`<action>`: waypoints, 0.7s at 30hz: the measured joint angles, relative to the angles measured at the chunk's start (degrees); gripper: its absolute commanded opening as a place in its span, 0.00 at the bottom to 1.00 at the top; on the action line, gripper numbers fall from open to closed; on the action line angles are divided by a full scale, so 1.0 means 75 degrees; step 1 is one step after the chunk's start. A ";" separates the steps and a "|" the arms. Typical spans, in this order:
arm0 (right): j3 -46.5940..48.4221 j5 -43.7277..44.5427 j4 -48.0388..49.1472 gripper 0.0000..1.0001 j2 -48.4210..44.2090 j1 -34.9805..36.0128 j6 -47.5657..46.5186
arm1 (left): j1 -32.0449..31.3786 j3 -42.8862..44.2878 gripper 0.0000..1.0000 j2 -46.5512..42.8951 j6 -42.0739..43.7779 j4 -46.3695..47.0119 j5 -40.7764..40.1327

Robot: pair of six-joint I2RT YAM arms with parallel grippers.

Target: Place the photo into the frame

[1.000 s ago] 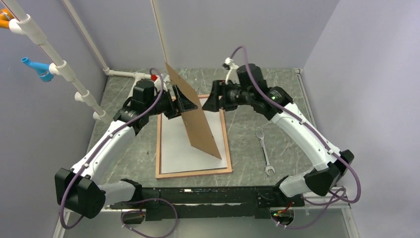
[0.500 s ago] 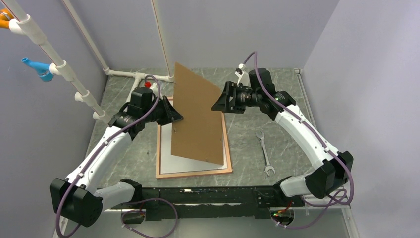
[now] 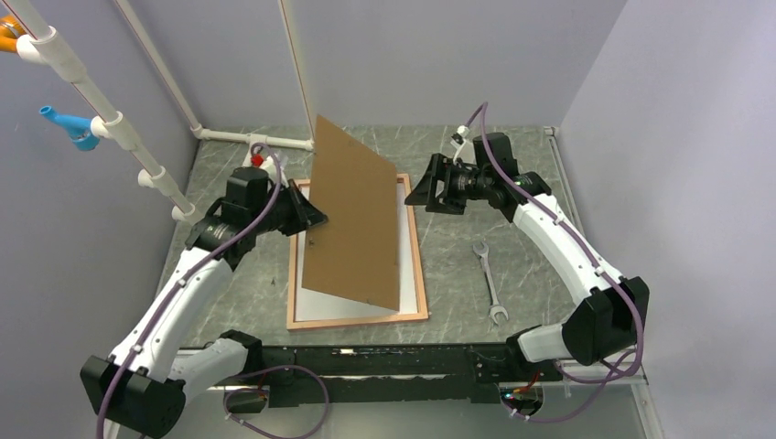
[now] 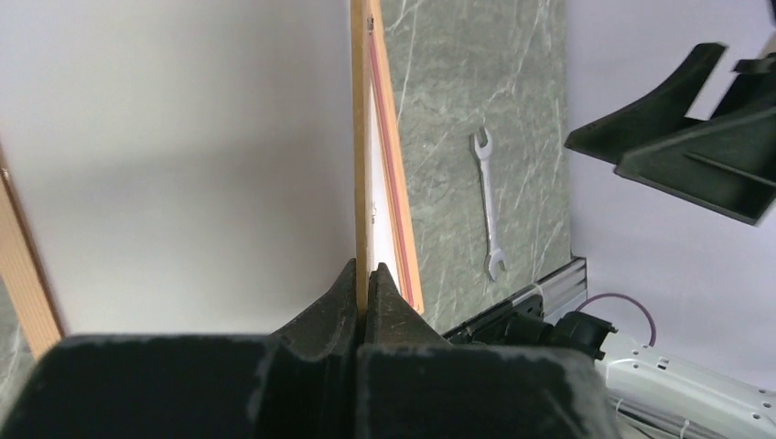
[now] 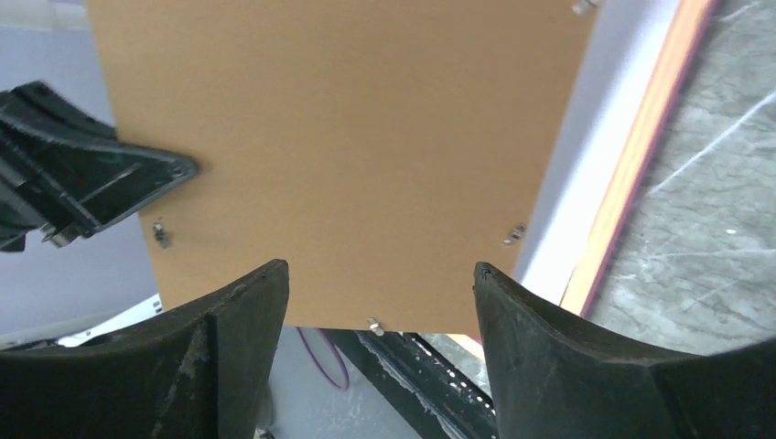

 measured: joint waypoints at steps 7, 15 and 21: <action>-0.0437 -0.0425 0.0230 0.95 -0.0003 -0.0851 0.0003 | 0.0525 -0.0423 0.00 -0.1218 -0.0050 0.0338 0.0032; -0.1148 -0.1483 0.1017 0.99 -0.0198 -0.1824 0.0050 | 0.1003 -0.0586 0.00 -0.2148 -0.0498 0.1332 0.0749; -0.1358 -0.2532 0.1749 0.99 -0.0216 -0.2439 0.0149 | 0.1329 -0.1300 0.00 -0.2136 -0.1609 0.3220 0.2101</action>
